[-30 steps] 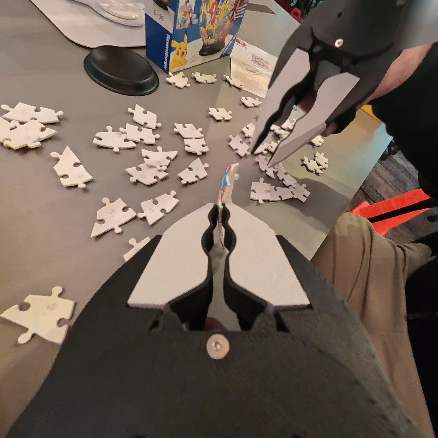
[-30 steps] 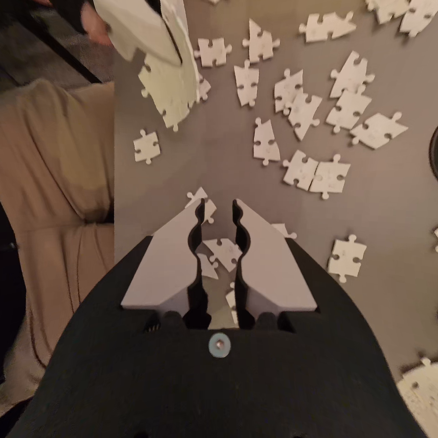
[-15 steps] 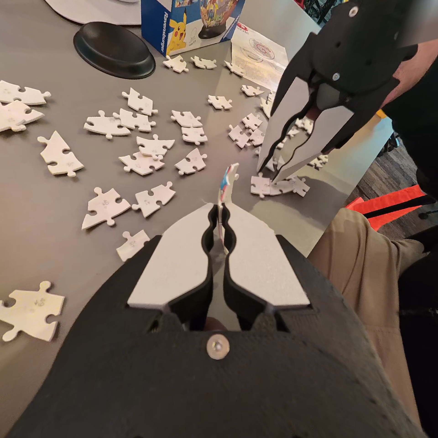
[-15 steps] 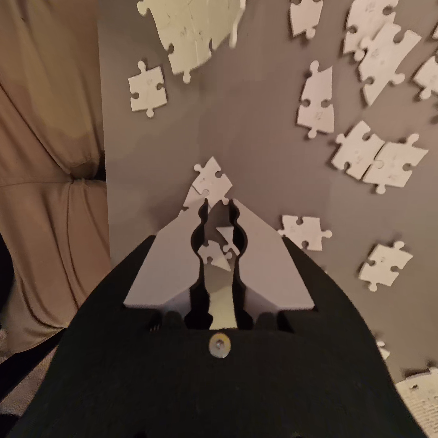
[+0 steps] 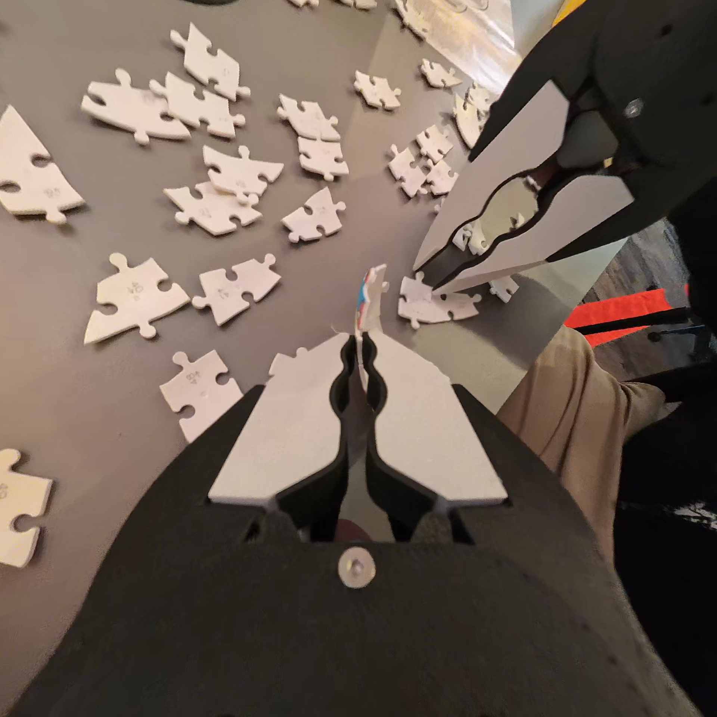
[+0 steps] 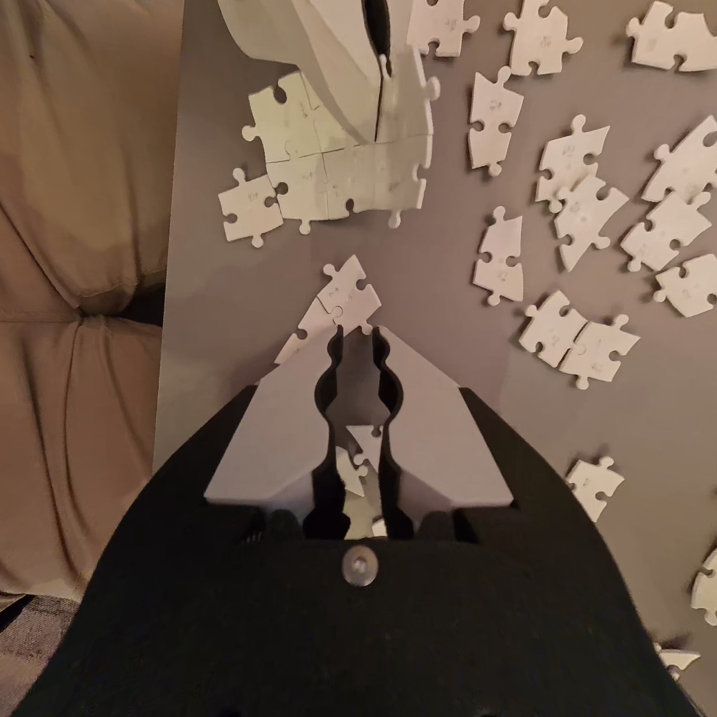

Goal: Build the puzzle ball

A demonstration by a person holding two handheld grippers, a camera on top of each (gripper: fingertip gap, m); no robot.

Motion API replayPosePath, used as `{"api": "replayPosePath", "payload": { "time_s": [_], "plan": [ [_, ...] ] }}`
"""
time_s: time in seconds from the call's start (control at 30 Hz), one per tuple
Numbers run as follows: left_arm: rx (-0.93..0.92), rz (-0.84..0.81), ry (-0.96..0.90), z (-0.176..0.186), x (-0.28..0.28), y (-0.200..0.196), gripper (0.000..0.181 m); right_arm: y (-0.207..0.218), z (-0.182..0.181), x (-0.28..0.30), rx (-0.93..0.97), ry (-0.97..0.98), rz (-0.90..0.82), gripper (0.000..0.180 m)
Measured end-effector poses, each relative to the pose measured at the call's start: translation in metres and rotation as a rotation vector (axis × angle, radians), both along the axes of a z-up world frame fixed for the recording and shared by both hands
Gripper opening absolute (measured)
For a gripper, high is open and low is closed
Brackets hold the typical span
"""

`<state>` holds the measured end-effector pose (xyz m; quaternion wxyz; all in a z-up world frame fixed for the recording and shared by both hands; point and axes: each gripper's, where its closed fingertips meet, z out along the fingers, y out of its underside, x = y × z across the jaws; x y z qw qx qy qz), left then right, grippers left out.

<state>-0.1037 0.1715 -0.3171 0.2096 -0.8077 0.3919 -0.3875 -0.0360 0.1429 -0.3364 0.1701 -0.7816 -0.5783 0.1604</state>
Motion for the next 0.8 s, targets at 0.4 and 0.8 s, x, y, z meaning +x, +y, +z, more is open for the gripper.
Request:
{"api": "replayPosePath", "payload": {
  "time_s": [0.4, 0.8],
  "plan": [
    [-0.046, -0.056, 0.09, -0.007, 0.005, 0.003, 0.005, -0.001, -0.002, 0.0, 0.007, -0.017, 0.007, 0.009],
    [-0.034, -0.082, 0.145, -0.015, 0.006, 0.003, 0.011, 0.01, -0.002, -0.003, 0.061, -0.014, -0.022, 0.004]
  ]
}}
